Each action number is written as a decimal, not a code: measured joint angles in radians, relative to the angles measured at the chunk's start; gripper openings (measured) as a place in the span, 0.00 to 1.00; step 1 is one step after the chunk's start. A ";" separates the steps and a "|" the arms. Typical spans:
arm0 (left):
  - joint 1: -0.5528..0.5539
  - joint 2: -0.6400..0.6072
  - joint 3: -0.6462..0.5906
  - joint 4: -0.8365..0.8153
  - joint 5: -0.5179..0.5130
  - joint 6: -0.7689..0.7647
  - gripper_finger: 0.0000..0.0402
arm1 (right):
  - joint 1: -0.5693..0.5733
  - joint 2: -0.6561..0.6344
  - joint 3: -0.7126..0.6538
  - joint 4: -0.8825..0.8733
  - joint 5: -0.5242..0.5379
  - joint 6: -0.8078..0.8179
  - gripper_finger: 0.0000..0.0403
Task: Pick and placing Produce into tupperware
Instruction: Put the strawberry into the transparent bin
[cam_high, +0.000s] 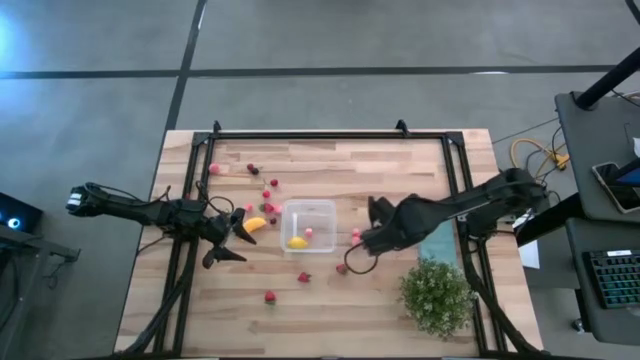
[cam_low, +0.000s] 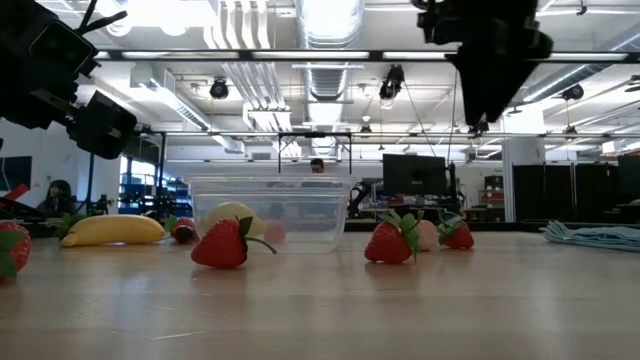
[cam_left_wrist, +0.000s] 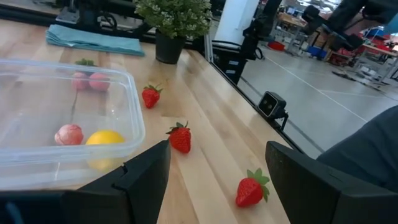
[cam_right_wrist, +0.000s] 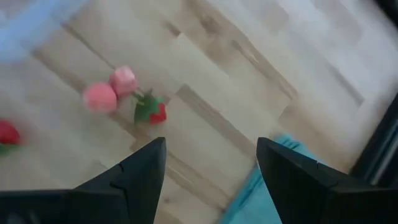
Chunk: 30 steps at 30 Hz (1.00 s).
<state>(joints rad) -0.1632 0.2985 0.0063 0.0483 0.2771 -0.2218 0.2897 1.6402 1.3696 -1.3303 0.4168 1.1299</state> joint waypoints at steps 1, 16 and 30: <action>0.000 0.000 0.000 0.000 0.000 0.000 0.62 | 0.000 -0.018 -0.013 0.006 0.006 0.039 0.61; 0.000 0.001 0.000 -0.003 -0.042 -0.006 0.62 | -0.130 -0.090 -0.312 0.512 -0.412 -0.455 0.56; 0.000 0.000 0.000 0.000 -0.043 -0.006 0.62 | -0.242 -0.096 -0.383 0.616 -0.394 -1.032 0.55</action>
<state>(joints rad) -0.1633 0.2984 0.0063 0.0480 0.2344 -0.2283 0.0477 1.5440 0.9866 -0.7148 0.0228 0.0982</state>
